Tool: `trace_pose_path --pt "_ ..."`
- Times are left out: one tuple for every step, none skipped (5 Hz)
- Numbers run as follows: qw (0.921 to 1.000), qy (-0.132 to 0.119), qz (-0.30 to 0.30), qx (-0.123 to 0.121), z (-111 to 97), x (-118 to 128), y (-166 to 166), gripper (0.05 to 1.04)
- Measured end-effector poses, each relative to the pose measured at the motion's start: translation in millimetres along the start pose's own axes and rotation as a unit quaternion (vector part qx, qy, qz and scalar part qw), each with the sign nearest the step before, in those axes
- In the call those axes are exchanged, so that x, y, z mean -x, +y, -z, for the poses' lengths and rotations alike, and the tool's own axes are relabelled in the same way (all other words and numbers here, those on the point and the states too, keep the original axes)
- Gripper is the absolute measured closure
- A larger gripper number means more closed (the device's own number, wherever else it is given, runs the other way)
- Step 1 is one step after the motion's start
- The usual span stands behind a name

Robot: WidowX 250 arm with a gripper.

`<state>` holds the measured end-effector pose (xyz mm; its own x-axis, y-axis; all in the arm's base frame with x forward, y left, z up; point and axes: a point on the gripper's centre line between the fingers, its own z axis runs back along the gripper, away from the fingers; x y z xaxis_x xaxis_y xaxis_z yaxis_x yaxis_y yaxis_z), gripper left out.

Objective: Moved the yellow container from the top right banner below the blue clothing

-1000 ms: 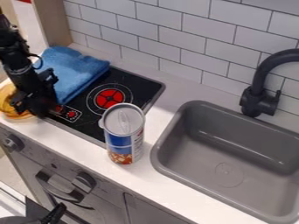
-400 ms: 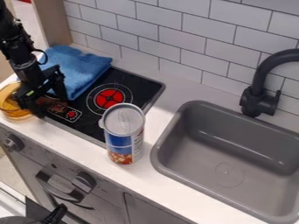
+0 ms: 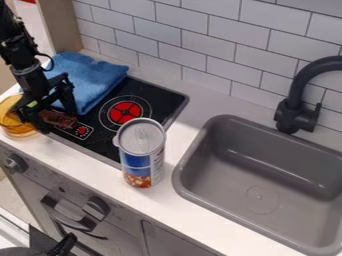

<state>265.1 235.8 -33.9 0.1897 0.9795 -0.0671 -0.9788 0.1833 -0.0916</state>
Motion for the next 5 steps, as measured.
trace_pose_path --pt "0.9998 -0.018 0.002 0.004 -8 1 -5 0.086" --pt "0.9990 -0.044 0.012 -0.003 -21 6 -7 0.086" --pt "0.9985 -0.038 0.038 -0.003 -36 10 -10 0.086" --pt "0.9855 -0.057 0.159 -0.014 -36 14 -21 0.086" --pt "0.9548 -0.063 0.290 -0.016 -36 22 -36 0.086"
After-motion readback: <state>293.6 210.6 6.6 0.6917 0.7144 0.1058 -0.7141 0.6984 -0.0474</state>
